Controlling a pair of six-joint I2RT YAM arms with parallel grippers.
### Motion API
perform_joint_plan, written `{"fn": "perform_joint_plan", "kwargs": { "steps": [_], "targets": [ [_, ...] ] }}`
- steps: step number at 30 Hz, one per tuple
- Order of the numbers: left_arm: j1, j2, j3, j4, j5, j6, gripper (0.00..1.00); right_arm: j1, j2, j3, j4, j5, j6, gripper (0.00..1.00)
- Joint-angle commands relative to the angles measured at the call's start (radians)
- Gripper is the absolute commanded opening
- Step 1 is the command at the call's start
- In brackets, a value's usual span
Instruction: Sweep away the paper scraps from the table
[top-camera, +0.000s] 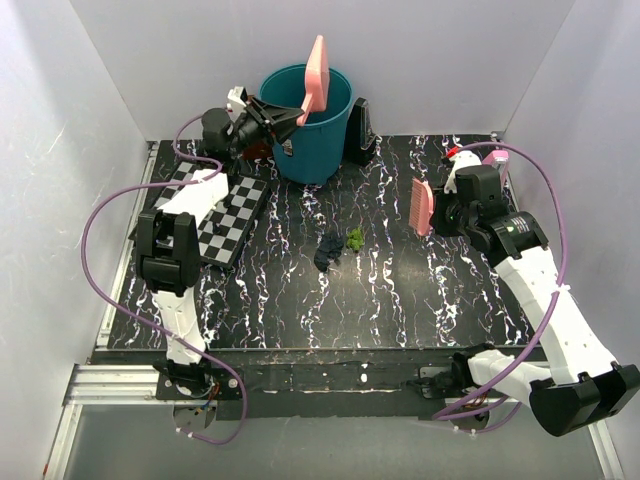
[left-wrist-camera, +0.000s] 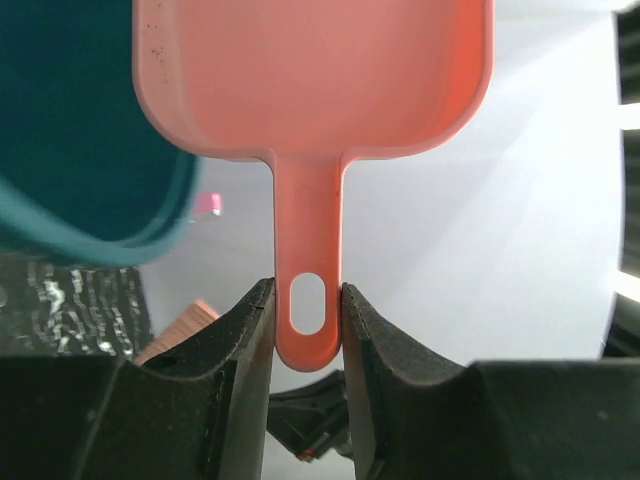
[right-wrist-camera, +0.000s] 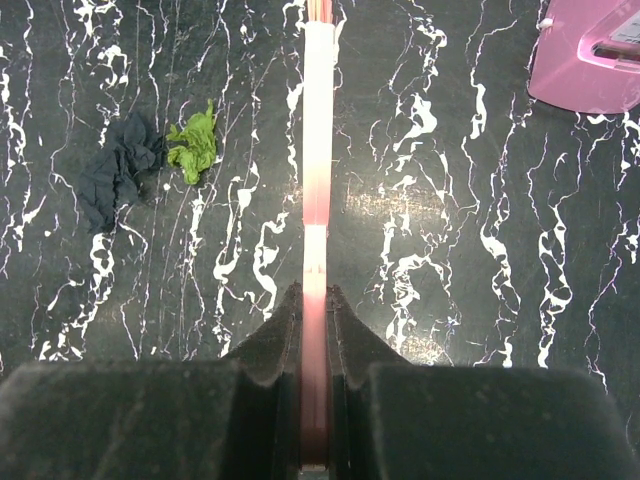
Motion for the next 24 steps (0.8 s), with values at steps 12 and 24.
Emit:
{"fn": "perform_joint_plan", "kwargs": {
  "steps": [12,24],
  "targets": [
    [0.01,-0.182,0.092,-0.001,0.186,0.115,0.23,-0.003,0.031,0.029,0.023,-0.112,0.005,0.01],
    [0.01,-0.581,0.044,-0.913,0.062,0.966,0.25,0.001,0.1,0.043,0.125,-0.704,0.194,0.01]
  ]
}}
